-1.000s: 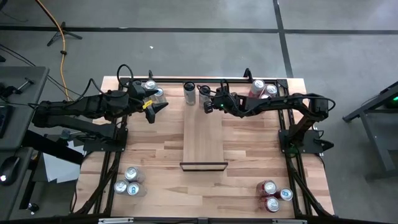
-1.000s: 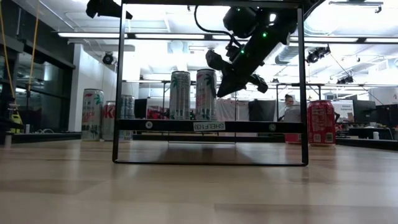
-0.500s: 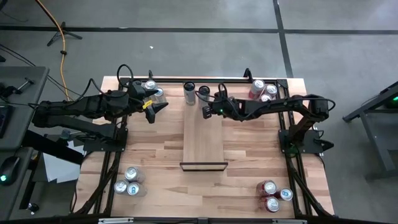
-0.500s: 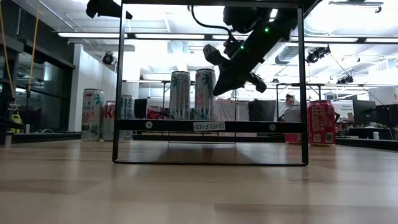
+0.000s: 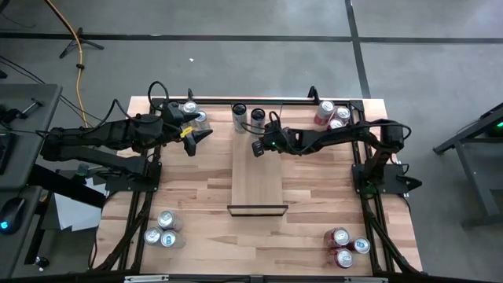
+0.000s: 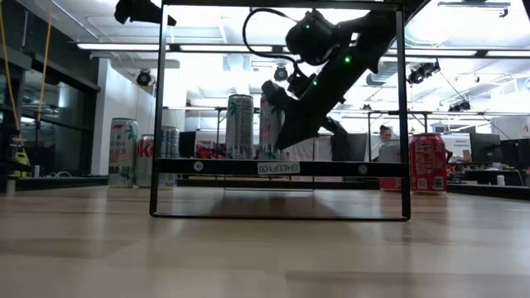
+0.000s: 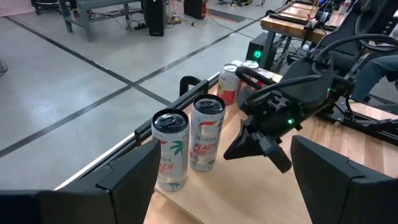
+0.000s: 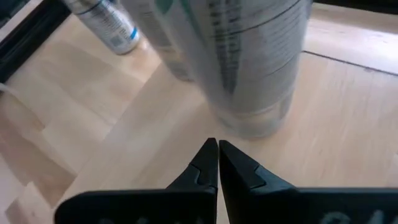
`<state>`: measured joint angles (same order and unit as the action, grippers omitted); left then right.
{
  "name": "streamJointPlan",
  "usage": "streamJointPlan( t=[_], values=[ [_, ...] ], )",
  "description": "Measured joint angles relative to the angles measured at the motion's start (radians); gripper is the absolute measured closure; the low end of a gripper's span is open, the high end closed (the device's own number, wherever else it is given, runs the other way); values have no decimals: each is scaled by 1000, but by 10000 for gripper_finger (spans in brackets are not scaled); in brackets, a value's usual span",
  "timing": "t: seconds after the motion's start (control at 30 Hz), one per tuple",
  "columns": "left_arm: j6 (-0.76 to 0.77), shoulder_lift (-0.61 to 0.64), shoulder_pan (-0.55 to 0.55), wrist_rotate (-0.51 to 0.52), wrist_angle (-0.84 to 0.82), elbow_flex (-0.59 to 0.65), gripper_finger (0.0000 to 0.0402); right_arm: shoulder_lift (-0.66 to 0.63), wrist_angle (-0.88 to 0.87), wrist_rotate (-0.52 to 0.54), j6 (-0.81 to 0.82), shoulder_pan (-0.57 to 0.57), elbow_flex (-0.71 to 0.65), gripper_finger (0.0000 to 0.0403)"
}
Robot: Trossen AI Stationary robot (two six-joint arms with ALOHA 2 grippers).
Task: Place canned beverage on shelf
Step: Put the bottom white-pink soda can on the shelf aligned with the other white-pink soda can
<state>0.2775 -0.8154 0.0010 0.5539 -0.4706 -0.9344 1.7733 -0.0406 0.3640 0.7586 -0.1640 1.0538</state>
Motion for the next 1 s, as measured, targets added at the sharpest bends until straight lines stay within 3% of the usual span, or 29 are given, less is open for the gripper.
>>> streamJointPlan(
  t=[0.17, 1.0],
  values=[
    [0, 0, 0, 9, 0, 0, 102, 0, 10, 48, -26, -2, 0, 403],
    [0, 0, 0, 11, 0, 0, 102, 1, 217, -6, -72, -57, -1, 403]
  ],
)
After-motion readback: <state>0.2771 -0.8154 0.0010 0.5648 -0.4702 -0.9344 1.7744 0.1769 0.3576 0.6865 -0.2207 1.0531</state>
